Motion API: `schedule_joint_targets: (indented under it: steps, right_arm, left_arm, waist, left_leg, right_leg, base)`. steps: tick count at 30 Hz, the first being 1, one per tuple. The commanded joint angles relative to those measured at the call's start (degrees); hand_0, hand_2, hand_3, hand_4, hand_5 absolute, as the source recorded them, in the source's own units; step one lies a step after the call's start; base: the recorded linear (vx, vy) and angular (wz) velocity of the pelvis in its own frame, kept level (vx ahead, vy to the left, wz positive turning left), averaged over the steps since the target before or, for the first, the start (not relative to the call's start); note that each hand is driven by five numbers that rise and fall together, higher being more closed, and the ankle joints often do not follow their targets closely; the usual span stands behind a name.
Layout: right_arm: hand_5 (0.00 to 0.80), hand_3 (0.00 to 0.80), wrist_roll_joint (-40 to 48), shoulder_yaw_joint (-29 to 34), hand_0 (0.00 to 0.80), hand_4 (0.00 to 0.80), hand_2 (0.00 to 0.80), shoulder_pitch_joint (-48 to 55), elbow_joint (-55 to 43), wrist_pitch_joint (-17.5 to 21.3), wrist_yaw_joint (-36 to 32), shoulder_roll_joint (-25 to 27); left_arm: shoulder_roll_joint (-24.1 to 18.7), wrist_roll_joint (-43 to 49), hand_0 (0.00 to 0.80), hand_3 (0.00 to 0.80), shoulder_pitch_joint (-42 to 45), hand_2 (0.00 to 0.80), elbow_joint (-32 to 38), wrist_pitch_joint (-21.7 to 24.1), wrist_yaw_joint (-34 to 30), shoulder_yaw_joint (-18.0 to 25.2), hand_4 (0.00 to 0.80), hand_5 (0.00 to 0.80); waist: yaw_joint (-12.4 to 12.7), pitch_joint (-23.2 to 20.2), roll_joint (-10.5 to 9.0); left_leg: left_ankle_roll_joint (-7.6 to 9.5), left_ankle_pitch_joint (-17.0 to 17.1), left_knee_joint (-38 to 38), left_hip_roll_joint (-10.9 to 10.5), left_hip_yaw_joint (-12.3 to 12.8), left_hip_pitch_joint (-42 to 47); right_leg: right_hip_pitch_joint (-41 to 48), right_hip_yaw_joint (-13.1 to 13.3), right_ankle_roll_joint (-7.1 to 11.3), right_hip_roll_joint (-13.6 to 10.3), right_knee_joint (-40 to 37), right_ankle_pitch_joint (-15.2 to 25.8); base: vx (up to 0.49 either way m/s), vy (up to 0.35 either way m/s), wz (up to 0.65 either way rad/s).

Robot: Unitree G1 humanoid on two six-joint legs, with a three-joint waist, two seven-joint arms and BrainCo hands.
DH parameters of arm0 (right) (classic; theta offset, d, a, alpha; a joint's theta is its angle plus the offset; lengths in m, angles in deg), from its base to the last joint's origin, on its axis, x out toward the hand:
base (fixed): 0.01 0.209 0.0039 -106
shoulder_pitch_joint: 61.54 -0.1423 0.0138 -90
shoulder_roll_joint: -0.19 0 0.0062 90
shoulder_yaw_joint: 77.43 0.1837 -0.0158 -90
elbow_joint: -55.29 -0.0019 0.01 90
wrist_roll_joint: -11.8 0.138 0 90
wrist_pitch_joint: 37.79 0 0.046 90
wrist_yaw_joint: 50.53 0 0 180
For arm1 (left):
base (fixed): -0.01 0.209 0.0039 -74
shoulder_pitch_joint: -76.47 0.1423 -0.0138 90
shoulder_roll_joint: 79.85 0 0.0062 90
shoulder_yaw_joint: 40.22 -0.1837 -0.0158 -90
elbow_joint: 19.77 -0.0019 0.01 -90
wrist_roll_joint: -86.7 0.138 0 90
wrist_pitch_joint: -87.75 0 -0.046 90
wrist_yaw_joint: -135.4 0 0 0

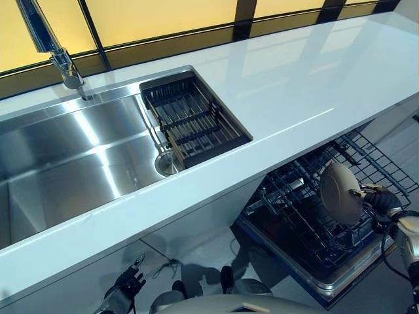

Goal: Take plates into dishwasher

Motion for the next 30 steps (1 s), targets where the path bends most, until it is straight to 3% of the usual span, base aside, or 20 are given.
schedule_joint_targets:
  steps: [1,22,30]
  right_arm:
    - [0.8,0.8,-2.5,-0.7,0.8,0.8,0.8,-6.5,2.2,5.3,2.3,1.2]
    - [0.8,0.8,-19.3,-9.9,0.8,0.8,0.8,-12.5,8.6,6.7,5.8,0.4]
    - [0.8,0.8,-21.4,-13.2,0.8,0.8,0.8,-16.0,11.9,5.7,6.2,-0.8]
  left_arm:
    - [-1.6,-0.5,0.0,0.0,-2.0,0.0,0.2,1.5,-0.7,0.2,0.0,0.0]
    - [-1.7,-2.1,0.0,0.0,-2.7,0.0,1.5,1.6,-3.0,0.3,0.0,0.0]
    - [-2.0,-2.9,0.0,0.0,-3.5,0.0,2.3,1.3,-3.0,-0.1,0.0,0.0]
  waist:
    - [1.9,-1.7,0.01]
    - [4.0,-0.9,1.25]
    - [4.9,-0.2,2.07]
  left_leg:
    - [1.36,-4.3,1.5,-1.7,-3.0,-0.4]
    - [0.93,-4.0,1.8,-1.7,-4.7,-1.2]
    - [0.86,-3.9,2.1,-1.8,-5.4,-1.6]
  right_leg:
    - [-1.2,-1.4,5.2,-1.7,4.4,-2.4]
    - [-0.8,-3.0,4.92,-2.2,4.0,-3.0]
    - [-0.7,-3.7,4.77,-2.5,4.1,-3.2]
  base:
    - [0.005,-0.051,0.01]
    - [-0.005,-0.035,0.04]
    - [-0.018,-0.021,0.07]
